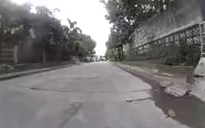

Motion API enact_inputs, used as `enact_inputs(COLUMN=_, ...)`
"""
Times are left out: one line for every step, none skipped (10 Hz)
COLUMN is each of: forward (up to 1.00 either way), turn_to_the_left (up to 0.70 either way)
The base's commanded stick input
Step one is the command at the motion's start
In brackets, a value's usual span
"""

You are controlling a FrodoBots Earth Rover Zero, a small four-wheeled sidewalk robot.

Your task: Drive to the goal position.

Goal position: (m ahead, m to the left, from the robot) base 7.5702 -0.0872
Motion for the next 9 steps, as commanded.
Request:
enact_inputs(forward=0.7, turn_to_the_left=0.0)
enact_inputs(forward=0.7, turn_to_the_left=0.0)
enact_inputs(forward=0.7, turn_to_the_left=0.0)
enact_inputs(forward=0.7, turn_to_the_left=0.0)
enact_inputs(forward=0.7, turn_to_the_left=0.0)
enact_inputs(forward=0.7, turn_to_the_left=0.0)
enact_inputs(forward=0.7, turn_to_the_left=0.0)
enact_inputs(forward=0.7, turn_to_the_left=0.0)
enact_inputs(forward=0.7, turn_to_the_left=0.0)
